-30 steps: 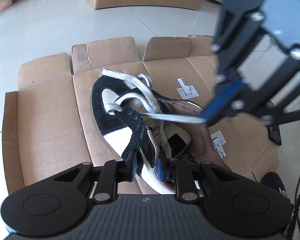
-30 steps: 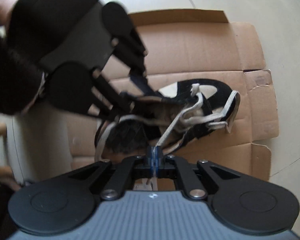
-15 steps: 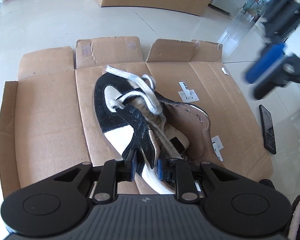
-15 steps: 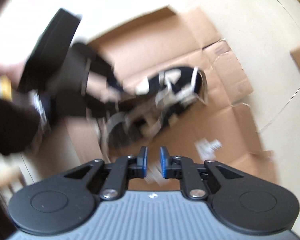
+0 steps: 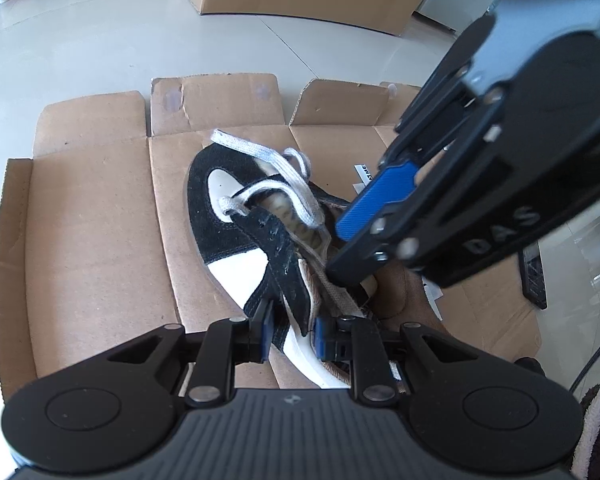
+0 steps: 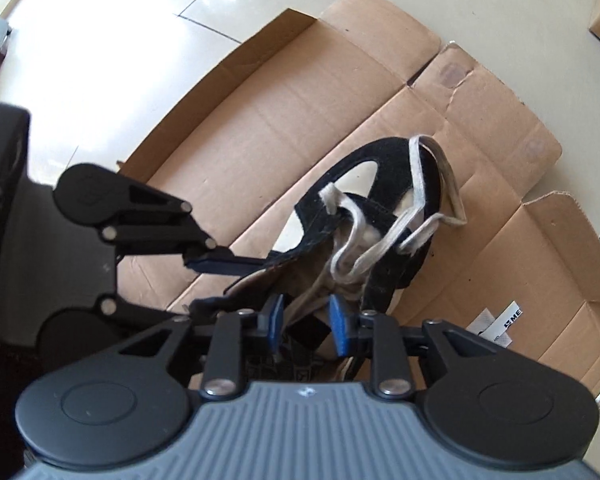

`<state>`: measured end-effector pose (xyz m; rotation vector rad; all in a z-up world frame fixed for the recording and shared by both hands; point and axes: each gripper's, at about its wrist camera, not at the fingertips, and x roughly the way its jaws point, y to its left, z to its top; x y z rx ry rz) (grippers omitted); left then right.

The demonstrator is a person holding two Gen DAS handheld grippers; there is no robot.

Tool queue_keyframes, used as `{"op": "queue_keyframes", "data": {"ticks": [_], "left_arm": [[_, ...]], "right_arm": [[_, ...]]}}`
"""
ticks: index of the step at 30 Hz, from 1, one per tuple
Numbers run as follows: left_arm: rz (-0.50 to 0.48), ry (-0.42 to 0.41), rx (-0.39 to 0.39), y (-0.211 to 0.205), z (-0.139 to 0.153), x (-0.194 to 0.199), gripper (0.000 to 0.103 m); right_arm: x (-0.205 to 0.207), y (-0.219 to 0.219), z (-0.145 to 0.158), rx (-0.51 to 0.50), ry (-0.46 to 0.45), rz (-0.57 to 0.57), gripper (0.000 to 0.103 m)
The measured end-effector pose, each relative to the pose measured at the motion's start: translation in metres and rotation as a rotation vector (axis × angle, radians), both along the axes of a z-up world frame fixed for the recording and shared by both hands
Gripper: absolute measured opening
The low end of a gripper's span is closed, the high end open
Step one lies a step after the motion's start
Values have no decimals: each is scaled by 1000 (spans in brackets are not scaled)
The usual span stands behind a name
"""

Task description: Lace up shoes with both hands

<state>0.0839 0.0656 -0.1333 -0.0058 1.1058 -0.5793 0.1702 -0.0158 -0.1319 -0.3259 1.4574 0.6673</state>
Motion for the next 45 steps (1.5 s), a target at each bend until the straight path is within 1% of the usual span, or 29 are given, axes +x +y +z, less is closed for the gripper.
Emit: {"op": "queue_keyframes", "data": {"ticks": [6, 8, 9, 10, 11, 14, 17, 20, 23, 24, 26, 28, 31, 33, 34, 35, 36, 37, 38, 40, 42, 44, 45], "left_arm": [[-1, -4, 1, 1, 3, -4, 20], [0, -4, -1, 1, 1, -4, 21], [0, -3, -2, 1, 1, -4, 21], [1, -3, -3, 1, 1, -4, 21], [0, -5, -2, 1, 1, -4, 21], [0, -5, -5, 1, 1, -4, 21], [2, -4, -5, 0, 0, -1, 21], [3, -7, -1, 0, -1, -2, 22], [19, -7, 6, 0, -3, -2, 22], [25, -7, 9, -1, -3, -2, 23], [36, -5, 15, -2, -5, -2, 26], [51, 9, 11, -2, -9, -1, 26], [69, 3, 18, -7, -10, -3, 26], [60, -39, 81, -21, -13, -10, 23], [63, -43, 90, -24, -15, -11, 23], [78, -42, 85, -26, -18, -12, 22], [96, -31, 61, -28, -19, -14, 20], [91, -31, 56, -30, -18, -15, 16], [65, -32, 44, -37, -15, -18, 15], [41, -33, 28, -42, -15, -19, 14], [39, -101, 52, -44, -13, -24, 14], [89, -111, 58, -39, -14, -25, 13], [113, -123, 75, -35, -13, -26, 13]], "right_arm": [[0, 10, -13, -20, -22, 23, 28], [0, 13, -20, -38, -39, 40, 27], [0, 14, -22, -47, -51, 52, 19], [0, 15, -25, -55, -63, 63, 5], [0, 15, -25, -60, -71, 72, 3], [1, 10, -18, -47, -66, 102, 2], [-4, 11, -9, -40, -80, 185, 1], [-13, 15, 7, -49, -107, 364, 2], [-18, 17, 16, -76, -68, 480, 2], [-24, 18, 19, -105, -55, 544, 2], [-28, 16, 24, -129, -35, 596, 2], [-35, 11, 31, -161, 19, 652, 2], [-45, 6, 41, -179, 40, 689, 2], [-47, 1, 47, -180, 69, 678, 2], [-49, 0, 49, -178, 82, 674, 2], [-52, -2, 52, -175, 95, 670, 2], [-55, -4, 54, -173, 108, 666, 2], [-56, -6, 55, -169, 112, 659, 2], [-57, -7, 56, -166, 116, 651, 2], [-53, -12, 59, -151, 106, 606, 2], [-47, -13, 64, -139, 83, 573, 2], [-44, -13, 73, -124, 57, 537, 2], [-40, -14, 77, -118, 41, 525, 2]]}}
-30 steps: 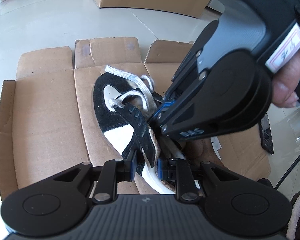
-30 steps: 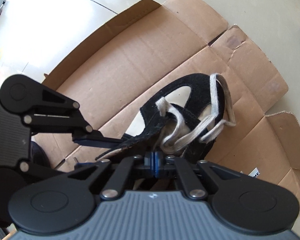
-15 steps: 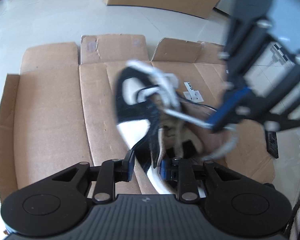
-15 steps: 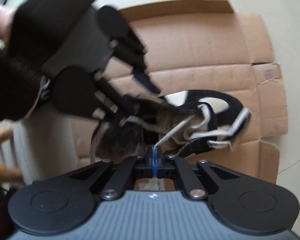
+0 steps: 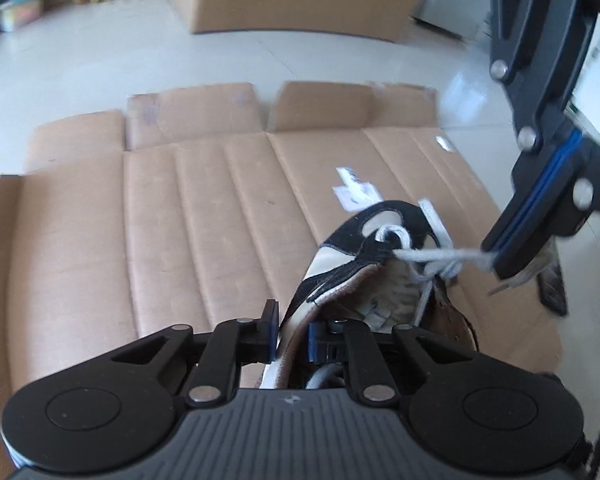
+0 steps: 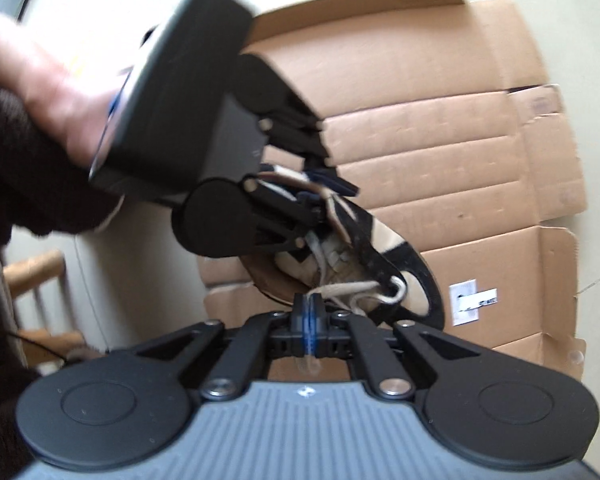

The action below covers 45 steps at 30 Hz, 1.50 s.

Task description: Lace up shoes with both hands

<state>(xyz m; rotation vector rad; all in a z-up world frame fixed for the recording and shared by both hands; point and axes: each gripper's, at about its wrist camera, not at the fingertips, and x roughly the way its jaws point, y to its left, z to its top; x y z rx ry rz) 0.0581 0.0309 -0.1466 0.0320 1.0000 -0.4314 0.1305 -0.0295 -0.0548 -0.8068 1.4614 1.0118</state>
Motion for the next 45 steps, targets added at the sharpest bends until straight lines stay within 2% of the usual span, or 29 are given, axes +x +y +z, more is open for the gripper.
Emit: {"op": "queue_keyframes", "data": {"ticks": [3, 7, 11, 13, 15, 17, 19, 20, 21, 22, 25, 27, 30, 34, 36, 38, 39, 40, 41, 42, 44, 45], "left_arm": [[21, -26, 65, 9, 7, -7, 13], [-25, -57, 118, 9, 14, -9, 14], [-162, -146, 154, -2, 25, -10, 15], [-262, -148, 177, -11, 23, -2, 16], [-301, -132, 188, -17, 16, 8, 17], [-286, -135, 178, -16, 10, 11, 15], [-172, -96, 109, -12, 6, 18, 14], [-60, -78, 58, -7, 7, 16, 14], [12, -80, 41, -3, 9, 10, 14], [56, -92, 46, -1, 10, 4, 14], [91, -116, 74, 5, 16, -8, 14], [127, -69, 92, 16, 14, 2, 13], [113, -58, 132, 16, 10, 10, 15], [82, -125, 210, 4, -2, 7, 15], [90, -148, 214, 5, -6, 5, 16], [90, -155, 218, 6, -8, 6, 16], [94, -154, 216, 6, -9, 7, 16], [95, -153, 214, 6, -9, 9, 16], [99, -150, 210, 6, -9, 9, 16], [101, -145, 206, 3, -10, 11, 16], [95, -139, 206, -3, -12, 17, 15], [90, -137, 206, -3, -12, 18, 15]], "right_arm": [[13, 2, 8, 33, -50, -40, 2], [40, 8, 13, 76, -99, -101, 2], [46, 13, 14, 82, -118, -108, 2], [50, 13, 15, 90, -123, -120, 2], [54, 11, 14, 105, -126, -147, 2], [59, 10, 13, 140, -114, -203, 1], [68, 9, 11, 193, -81, -294, 1], [72, 10, 12, 218, -69, -326, 1], [75, 10, 13, 237, -64, -341, 1], [79, 11, 14, 248, -63, -347, 1], [87, 20, 25, 279, -88, -321, 1], [92, 23, 29, 291, -105, -310, 1], [98, 24, 27, 291, -110, -316, 1], [94, 20, 19, 301, -3, -344, 1], [83, 15, 16, 252, 3, -297, 1], [68, 3, 10, 142, -9, -234, 1], [66, -1, 8, 119, -20, -216, 2], [56, -10, 0, 32, -20, -168, 2], [52, -14, -5, 3, -34, -167, 4], [49, -18, -10, -25, -48, -168, 10], [47, -21, -10, -11, -76, -182, 22], [48, -20, -10, 24, -86, -204, 25]]}}
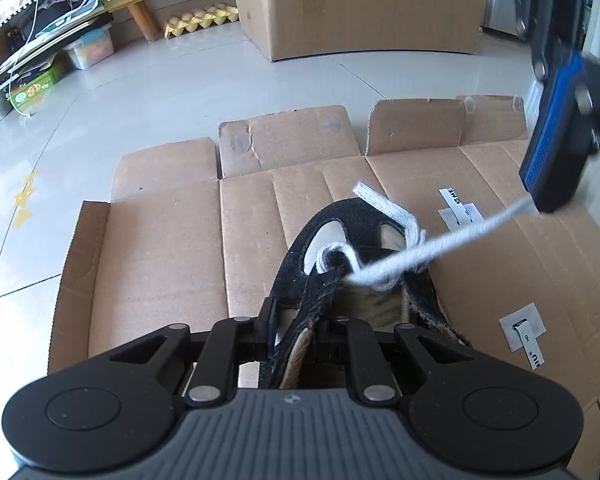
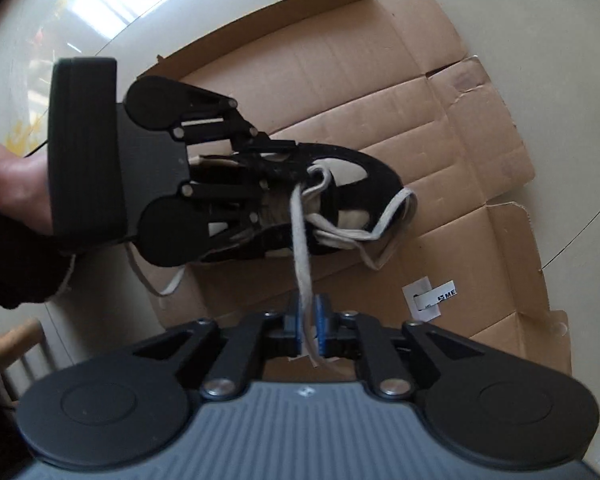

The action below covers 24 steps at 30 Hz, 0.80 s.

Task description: Lace up shoes with both hands

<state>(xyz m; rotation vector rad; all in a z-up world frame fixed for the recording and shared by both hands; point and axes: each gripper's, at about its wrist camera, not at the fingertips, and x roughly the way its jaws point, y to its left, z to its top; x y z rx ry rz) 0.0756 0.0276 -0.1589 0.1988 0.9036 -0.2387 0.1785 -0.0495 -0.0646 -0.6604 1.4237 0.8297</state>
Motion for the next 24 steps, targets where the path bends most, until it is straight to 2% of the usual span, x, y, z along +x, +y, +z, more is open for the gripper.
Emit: {"op": "queue_keyframes", "data": {"ticks": [2, 6, 12, 14, 18, 19, 22, 24], "left_arm": [[-8, 2, 2, 1, 3, -4, 16], [-26, 16, -3, 6, 2, 0, 16], [-43, 12, 1, 7, -1, 1, 16], [-48, 11, 4, 6, -2, 2, 17], [-51, 10, 5, 6, -3, 3, 17], [-49, 11, 5, 5, -3, 3, 17], [-39, 13, 3, 4, -5, 4, 17], [-35, 13, 5, 3, -6, 4, 17]], "right_arm": [[2, 6, -1, 45, -11, -11, 23], [8, 23, -14, 60, -37, 25, 19], [21, 41, -50, 38, 21, 19, 20], [22, 44, -56, 27, 25, 25, 4], [24, 44, -48, 53, 60, 81, 2], [25, 43, -46, 56, 72, 95, 2], [24, 41, -41, 66, 186, 140, 2], [16, 42, -35, 38, 230, 206, 2]]}}
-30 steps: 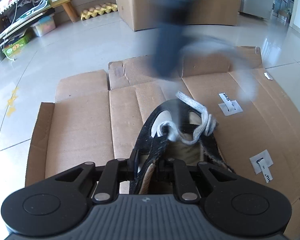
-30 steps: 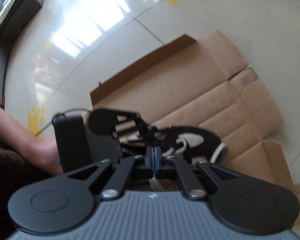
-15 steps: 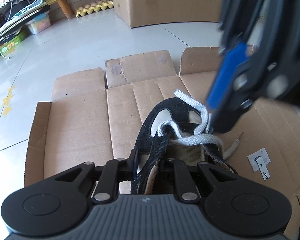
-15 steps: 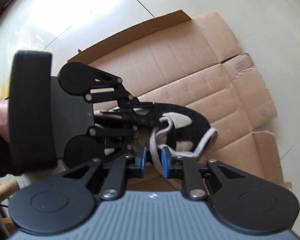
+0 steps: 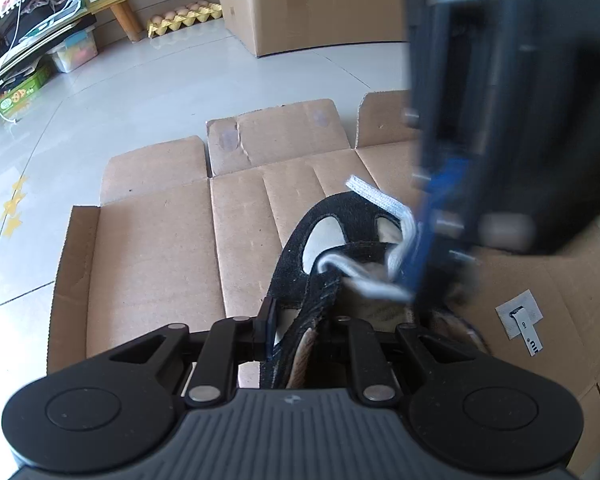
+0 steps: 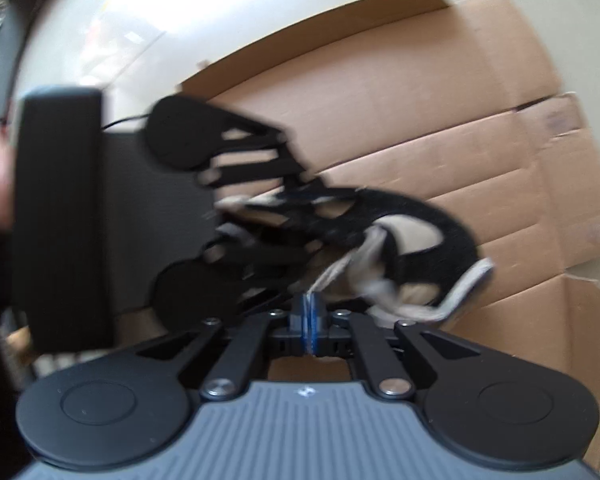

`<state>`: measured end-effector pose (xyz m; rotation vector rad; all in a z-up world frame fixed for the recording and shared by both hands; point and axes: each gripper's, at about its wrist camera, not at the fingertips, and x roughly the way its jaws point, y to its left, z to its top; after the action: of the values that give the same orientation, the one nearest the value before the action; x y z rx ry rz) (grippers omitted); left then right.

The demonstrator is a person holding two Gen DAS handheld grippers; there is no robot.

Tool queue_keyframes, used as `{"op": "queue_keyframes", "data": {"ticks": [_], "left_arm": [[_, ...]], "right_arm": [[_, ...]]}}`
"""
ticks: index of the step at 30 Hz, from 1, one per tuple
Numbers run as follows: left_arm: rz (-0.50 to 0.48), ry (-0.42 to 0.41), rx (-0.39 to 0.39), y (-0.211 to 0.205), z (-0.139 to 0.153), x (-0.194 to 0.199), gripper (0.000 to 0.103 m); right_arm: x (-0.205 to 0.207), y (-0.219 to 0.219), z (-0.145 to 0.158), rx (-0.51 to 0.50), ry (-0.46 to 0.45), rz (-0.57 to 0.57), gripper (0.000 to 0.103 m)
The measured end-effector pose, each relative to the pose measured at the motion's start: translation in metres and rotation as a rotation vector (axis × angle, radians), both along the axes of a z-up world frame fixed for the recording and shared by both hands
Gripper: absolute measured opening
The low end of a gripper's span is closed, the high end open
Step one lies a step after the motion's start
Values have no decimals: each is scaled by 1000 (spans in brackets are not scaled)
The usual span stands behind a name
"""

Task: Lace up shoes with both hands
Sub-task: 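Draw the lace end away from the sneaker with the right tool while the left tool holds the sneaker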

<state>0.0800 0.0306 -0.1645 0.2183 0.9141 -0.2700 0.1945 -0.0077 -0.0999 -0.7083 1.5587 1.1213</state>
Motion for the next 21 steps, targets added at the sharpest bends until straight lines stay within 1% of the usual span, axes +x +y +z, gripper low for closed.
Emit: {"op": "queue_keyframes", "data": {"ticks": [4, 6, 8, 10, 12, 15, 16, 19, 21], "left_arm": [[5, -10, 6, -2, -1, -2, 17], [5, -12, 4, -2, -1, -2, 17], [6, -12, 1, -2, -1, -2, 17], [8, -13, -1, -2, -1, -2, 17], [10, -14, -2, -1, -1, -3, 17], [16, -15, -5, -1, -1, -2, 17], [18, -14, -6, -1, -1, -2, 17], [25, -13, -12, -1, -1, -2, 17], [28, -13, -15, 0, -1, -3, 17]], "right_arm": [[-14, -4, 8, -45, 31, 53, 2], [-22, -9, 14, -63, 66, 69, 2], [-33, -13, 19, -86, 63, 103, 2], [-42, -20, 24, -112, 100, 119, 2], [-52, -26, 29, -138, 107, 150, 2], [-66, -35, 30, -173, 156, 166, 2], [-78, -41, 29, -195, 194, 193, 2], [-97, -53, 25, -233, 226, 214, 2], [-102, -61, 23, -259, 247, 205, 2]]}}
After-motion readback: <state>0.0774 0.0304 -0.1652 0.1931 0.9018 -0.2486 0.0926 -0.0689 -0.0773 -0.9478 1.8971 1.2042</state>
